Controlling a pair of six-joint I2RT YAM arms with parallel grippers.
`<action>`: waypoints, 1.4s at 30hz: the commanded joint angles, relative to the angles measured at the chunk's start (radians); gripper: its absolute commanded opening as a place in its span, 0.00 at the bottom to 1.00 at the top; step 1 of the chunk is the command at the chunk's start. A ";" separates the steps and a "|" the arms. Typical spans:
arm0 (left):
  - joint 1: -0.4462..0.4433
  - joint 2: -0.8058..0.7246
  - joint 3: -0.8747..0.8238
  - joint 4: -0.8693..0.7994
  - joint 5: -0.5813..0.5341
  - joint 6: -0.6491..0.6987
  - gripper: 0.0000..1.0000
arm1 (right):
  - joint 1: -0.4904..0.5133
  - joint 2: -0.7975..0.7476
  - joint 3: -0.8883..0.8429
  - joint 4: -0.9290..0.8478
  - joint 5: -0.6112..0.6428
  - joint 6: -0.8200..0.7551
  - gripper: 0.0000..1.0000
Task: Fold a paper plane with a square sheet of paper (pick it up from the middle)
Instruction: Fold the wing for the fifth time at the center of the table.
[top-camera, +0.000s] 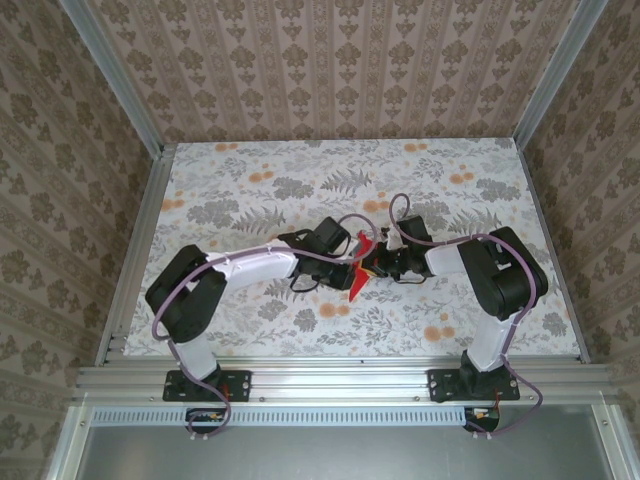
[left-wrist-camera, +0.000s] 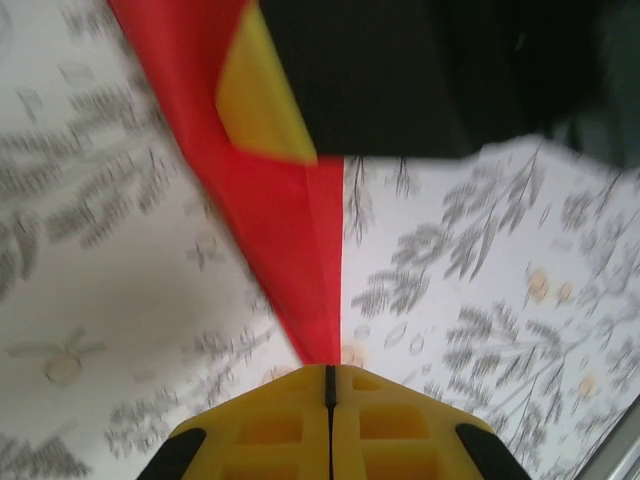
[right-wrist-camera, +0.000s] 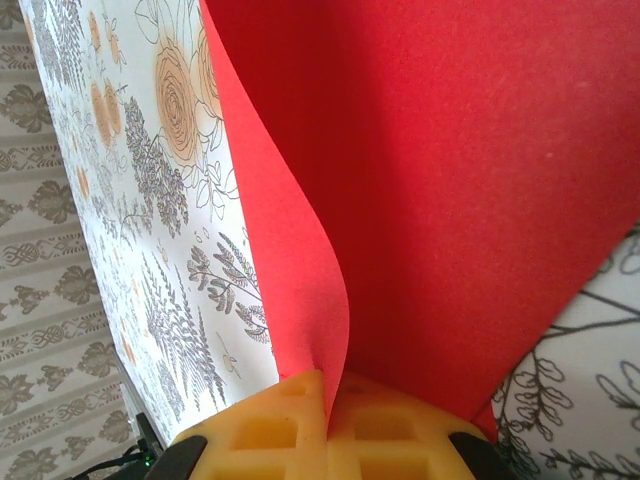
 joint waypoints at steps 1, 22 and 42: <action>0.007 0.024 -0.003 0.072 0.056 -0.057 0.06 | -0.053 0.095 -0.038 -0.077 0.264 -0.007 0.00; 0.032 0.108 0.015 0.138 0.107 -0.057 0.03 | -0.060 0.107 -0.042 -0.055 0.254 0.000 0.00; 0.055 0.171 0.019 0.145 0.120 -0.061 0.01 | -0.062 0.109 -0.038 -0.065 0.255 -0.006 0.00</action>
